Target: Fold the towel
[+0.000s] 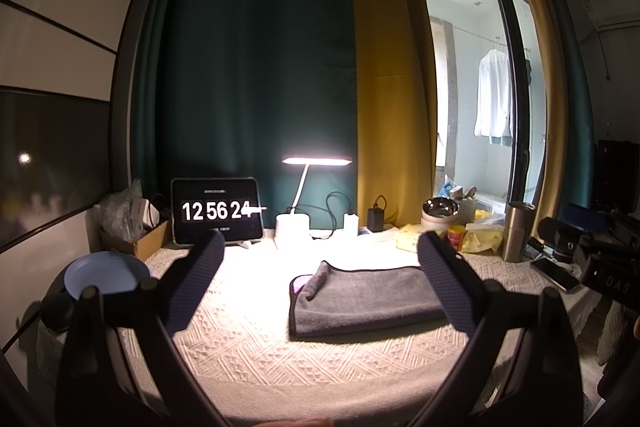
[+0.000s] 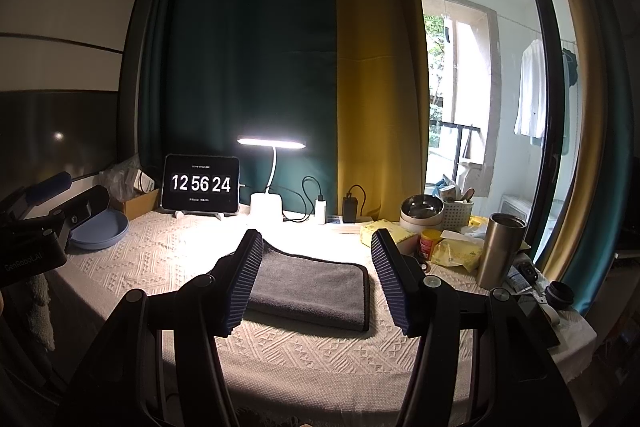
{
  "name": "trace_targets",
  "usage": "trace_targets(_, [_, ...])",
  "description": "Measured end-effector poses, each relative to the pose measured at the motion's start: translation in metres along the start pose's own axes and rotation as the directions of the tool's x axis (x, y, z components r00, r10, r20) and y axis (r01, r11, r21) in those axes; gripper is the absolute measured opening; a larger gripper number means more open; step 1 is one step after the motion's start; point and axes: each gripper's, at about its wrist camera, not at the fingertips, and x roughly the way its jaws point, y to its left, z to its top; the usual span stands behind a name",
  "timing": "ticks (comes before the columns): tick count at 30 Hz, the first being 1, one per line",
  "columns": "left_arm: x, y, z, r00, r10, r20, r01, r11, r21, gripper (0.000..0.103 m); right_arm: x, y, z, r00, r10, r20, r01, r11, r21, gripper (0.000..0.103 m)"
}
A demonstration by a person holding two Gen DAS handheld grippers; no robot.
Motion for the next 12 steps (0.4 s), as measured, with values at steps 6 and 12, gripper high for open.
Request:
trace_targets(6, [0.0029, -0.0010, -0.0046, 1.000, -0.003, -0.009, 0.003, 1.000, 0.002, 0.098, 0.0009, 0.0010, -0.0014, 1.000, 0.002, -0.002, -0.002, 1.000, 0.000, 0.060])
trace_targets(12, [0.0023, -0.0023, -0.0076, 1.000, -0.014, -0.008, 0.014, 1.000, 0.002, 0.098, 0.0046, 0.0035, -0.0046, 1.000, 0.013, -0.010, -0.013, 1.000, 0.001, 0.060])
